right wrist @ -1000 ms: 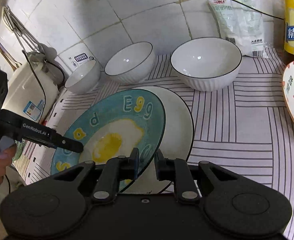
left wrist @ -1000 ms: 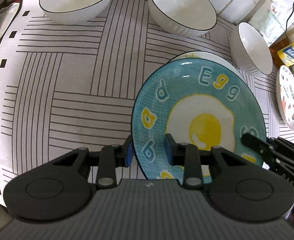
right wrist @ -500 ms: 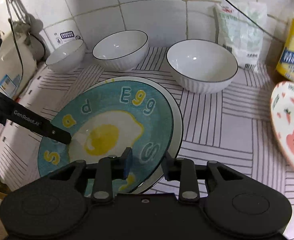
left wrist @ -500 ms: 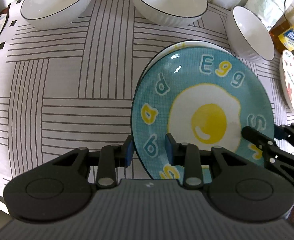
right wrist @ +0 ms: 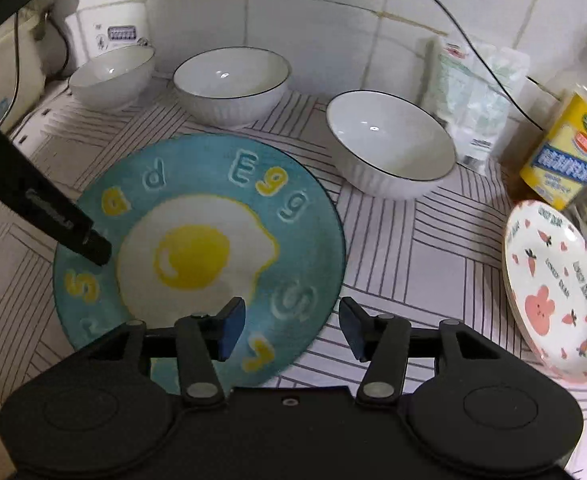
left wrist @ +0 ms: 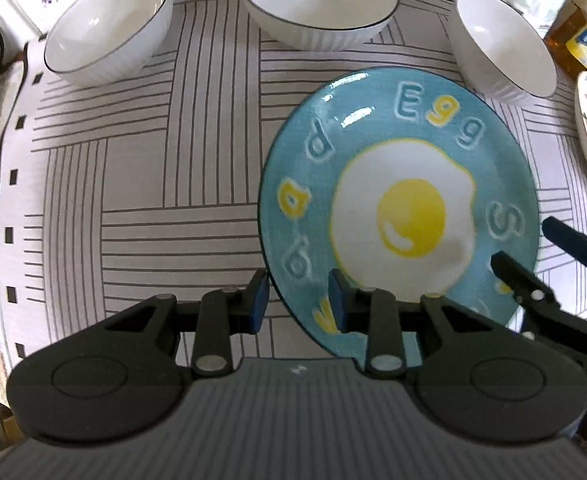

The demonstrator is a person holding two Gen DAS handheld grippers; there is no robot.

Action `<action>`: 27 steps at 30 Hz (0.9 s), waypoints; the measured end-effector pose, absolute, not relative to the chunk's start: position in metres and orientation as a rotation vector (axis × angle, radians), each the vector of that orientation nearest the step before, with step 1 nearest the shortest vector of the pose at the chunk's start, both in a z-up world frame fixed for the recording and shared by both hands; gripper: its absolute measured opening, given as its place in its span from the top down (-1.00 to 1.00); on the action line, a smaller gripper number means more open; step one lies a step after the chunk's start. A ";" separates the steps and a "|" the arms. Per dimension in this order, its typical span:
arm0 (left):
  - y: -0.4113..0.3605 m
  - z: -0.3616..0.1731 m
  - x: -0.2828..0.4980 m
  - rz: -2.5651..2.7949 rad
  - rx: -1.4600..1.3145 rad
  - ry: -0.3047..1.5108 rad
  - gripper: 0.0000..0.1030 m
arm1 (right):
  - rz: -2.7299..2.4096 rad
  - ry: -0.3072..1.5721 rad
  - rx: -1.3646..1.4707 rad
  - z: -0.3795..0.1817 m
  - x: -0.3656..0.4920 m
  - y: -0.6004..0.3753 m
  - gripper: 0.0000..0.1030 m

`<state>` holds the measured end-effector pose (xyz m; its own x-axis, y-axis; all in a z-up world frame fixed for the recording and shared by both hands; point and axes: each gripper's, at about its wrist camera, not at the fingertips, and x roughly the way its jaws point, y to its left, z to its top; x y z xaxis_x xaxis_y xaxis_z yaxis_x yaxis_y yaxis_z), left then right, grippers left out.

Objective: Organize plates and bowls
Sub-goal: 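Open the left tool and move it toward the bunny plate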

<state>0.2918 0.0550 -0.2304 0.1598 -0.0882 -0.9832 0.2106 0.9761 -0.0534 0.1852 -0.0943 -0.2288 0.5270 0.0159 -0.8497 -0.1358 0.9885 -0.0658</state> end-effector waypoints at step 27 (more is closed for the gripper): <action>-0.107 -0.100 0.228 -0.442 0.446 1.174 0.04 | -0.099 0.766 0.101 -0.122 0.078 -0.247 -0.12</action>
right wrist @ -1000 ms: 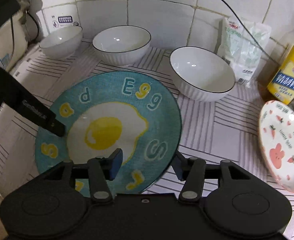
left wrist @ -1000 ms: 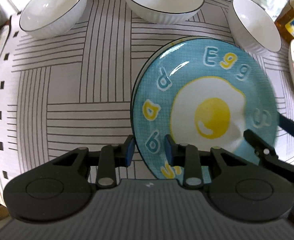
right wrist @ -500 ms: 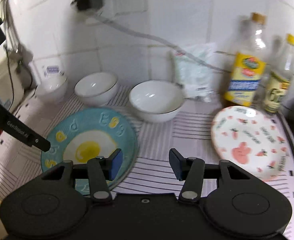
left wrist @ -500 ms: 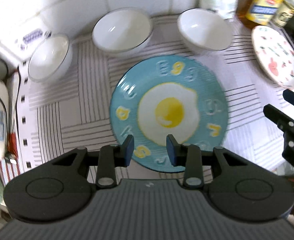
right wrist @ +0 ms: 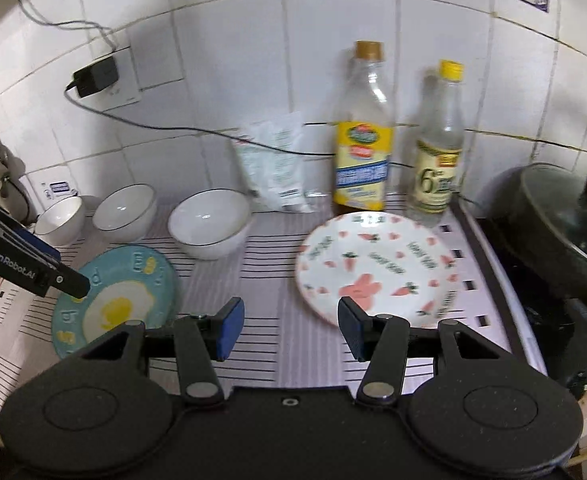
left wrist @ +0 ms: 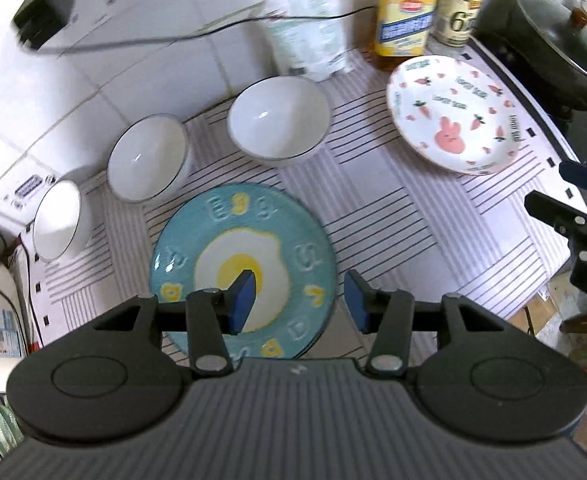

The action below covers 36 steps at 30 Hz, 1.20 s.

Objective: Organize plates and bowls
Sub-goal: 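Open the left tool and move it toward the bunny plate, then grasp the rim of the pink bunny plate with the left tool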

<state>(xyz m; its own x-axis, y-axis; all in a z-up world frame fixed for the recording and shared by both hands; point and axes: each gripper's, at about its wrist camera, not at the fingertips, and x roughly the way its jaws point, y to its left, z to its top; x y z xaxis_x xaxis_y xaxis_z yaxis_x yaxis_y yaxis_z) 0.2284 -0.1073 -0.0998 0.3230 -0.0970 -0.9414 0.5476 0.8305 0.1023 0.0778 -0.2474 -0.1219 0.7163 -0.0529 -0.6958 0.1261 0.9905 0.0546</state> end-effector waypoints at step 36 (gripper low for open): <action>-0.254 -0.206 0.300 -0.468 0.306 1.243 -0.51 | -0.240 0.643 0.292 -0.245 0.100 -0.375 -0.29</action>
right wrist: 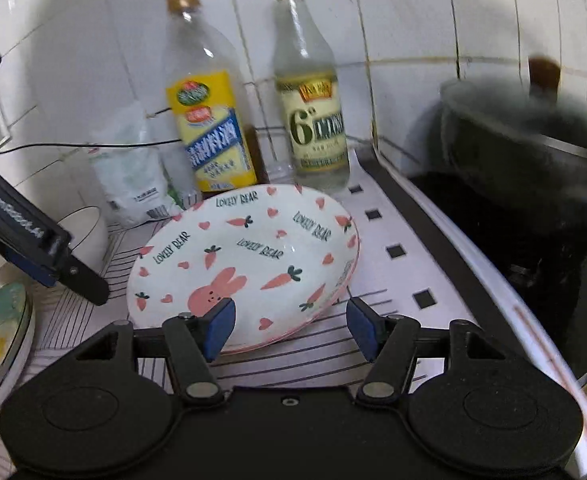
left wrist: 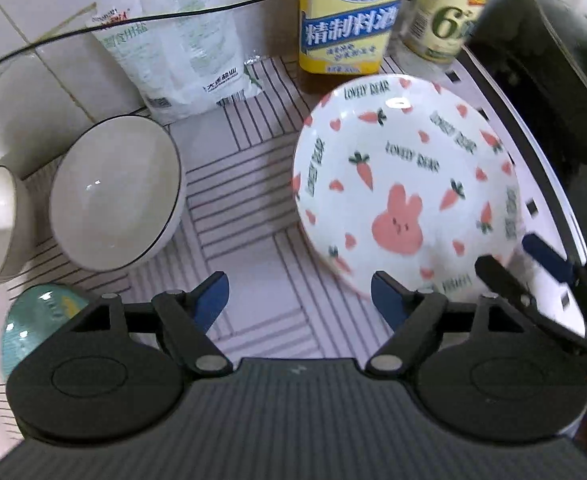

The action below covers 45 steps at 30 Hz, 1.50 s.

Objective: Organize plates and bowls
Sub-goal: 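Grasp the rim of the pink bunny plate with the left tool, then carry the bunny plate onto the blue egg plate stack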

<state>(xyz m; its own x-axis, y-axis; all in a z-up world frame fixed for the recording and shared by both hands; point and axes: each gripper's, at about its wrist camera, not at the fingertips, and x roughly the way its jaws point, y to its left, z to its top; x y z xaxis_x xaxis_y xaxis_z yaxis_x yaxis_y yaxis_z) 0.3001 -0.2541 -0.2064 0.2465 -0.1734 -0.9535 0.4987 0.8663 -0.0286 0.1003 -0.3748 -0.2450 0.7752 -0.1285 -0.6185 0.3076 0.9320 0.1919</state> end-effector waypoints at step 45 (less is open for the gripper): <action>-0.250 -0.240 0.314 -0.552 0.157 1.252 0.53 | -0.109 0.781 0.582 -0.253 0.097 -0.407 0.60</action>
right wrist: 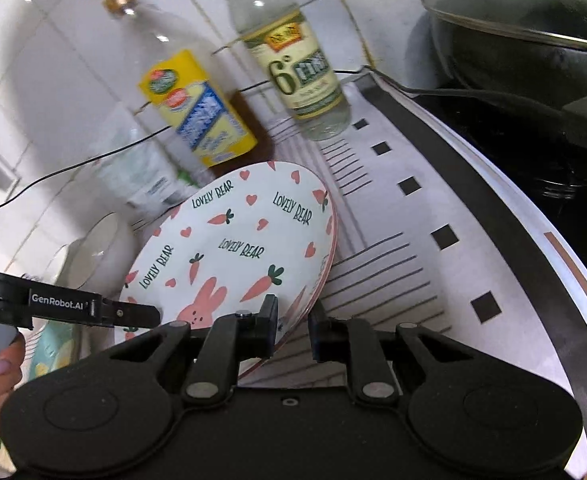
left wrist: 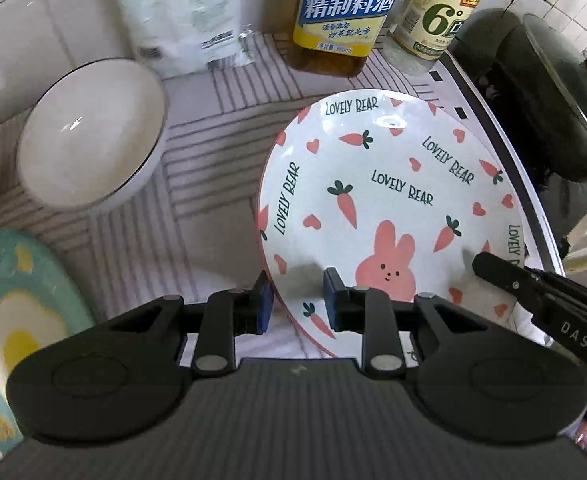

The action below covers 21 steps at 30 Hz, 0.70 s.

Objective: Organize plates and bowls
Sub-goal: 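Carry the bunny plate onto the blue egg plate stack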

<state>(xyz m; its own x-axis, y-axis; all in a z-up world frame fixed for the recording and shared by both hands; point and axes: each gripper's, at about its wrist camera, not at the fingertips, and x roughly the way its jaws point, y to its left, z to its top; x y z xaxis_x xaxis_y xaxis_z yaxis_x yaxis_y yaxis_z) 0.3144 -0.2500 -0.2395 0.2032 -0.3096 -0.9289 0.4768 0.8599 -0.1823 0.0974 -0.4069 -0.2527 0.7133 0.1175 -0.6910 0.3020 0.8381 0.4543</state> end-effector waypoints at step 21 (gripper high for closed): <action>-0.093 -0.175 0.240 -0.342 -0.091 1.116 0.53 | 0.211 0.794 0.403 -0.177 0.096 -0.310 0.57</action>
<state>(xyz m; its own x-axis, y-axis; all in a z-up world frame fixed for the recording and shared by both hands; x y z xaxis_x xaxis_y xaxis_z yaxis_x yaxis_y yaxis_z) 0.2404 -0.0928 -0.1752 0.3934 -0.3143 -0.8640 0.2237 0.9442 -0.2417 0.0963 -0.3102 -0.1765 0.6856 0.3315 -0.6481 -0.0335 0.9038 0.4267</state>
